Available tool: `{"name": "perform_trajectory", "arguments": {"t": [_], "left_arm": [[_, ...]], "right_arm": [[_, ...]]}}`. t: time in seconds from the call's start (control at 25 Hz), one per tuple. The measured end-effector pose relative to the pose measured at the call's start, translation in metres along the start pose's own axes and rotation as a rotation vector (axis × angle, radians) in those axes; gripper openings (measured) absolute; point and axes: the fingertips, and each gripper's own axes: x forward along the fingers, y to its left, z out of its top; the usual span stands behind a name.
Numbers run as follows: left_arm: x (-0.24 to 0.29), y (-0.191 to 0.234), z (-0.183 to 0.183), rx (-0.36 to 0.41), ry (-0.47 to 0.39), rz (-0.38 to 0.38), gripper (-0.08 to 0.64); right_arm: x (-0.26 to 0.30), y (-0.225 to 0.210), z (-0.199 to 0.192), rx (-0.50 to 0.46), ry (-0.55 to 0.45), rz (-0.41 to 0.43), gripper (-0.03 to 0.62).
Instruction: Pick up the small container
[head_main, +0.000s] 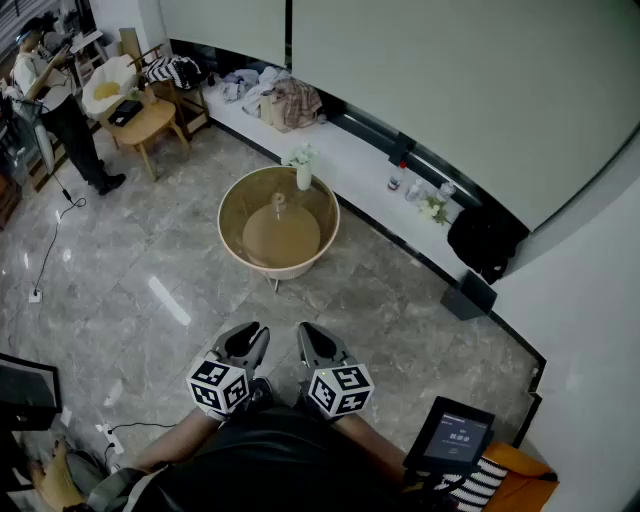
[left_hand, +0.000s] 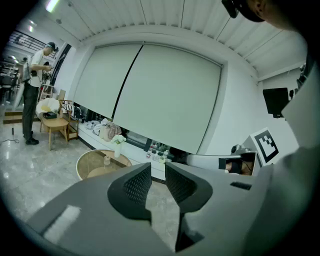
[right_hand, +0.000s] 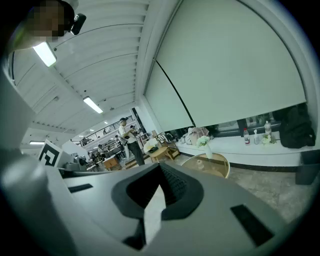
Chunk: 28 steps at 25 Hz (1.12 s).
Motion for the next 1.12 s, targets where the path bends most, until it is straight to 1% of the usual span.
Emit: {"name": "perform_trajectory", "arguments": {"t": [0.12,0.4,0.56,0.72,0.96,1.12], "left_arm": [[-0.002,-0.007,0.002,0.006,-0.007,0.006,0.086],[0.002,-0.021,0.001,-0.002,-0.025,0.048,0.086],[0.009,-0.028,-0.005,-0.018,-0.027,0.055,0.086],[0.013,-0.035,-0.007,-0.025,-0.018,0.048,0.086],[0.018,-0.026,-0.002,-0.041,-0.019,0.064,0.086],[0.028,-0.014,-0.006,-0.056,-0.006,0.063,0.086]], "right_arm": [[-0.005,-0.001,0.002,-0.002,-0.003,0.012,0.006],[-0.018,-0.013,0.011,-0.012,-0.018,0.046,0.006],[-0.023,-0.026,0.014,0.045,-0.043,0.052,0.006],[-0.027,-0.035,0.017,0.060,-0.046,0.037,0.006],[-0.016,-0.037,0.016,0.085,-0.036,0.054,0.006],[-0.002,-0.045,0.011,0.094,-0.016,0.035,0.006]]}}
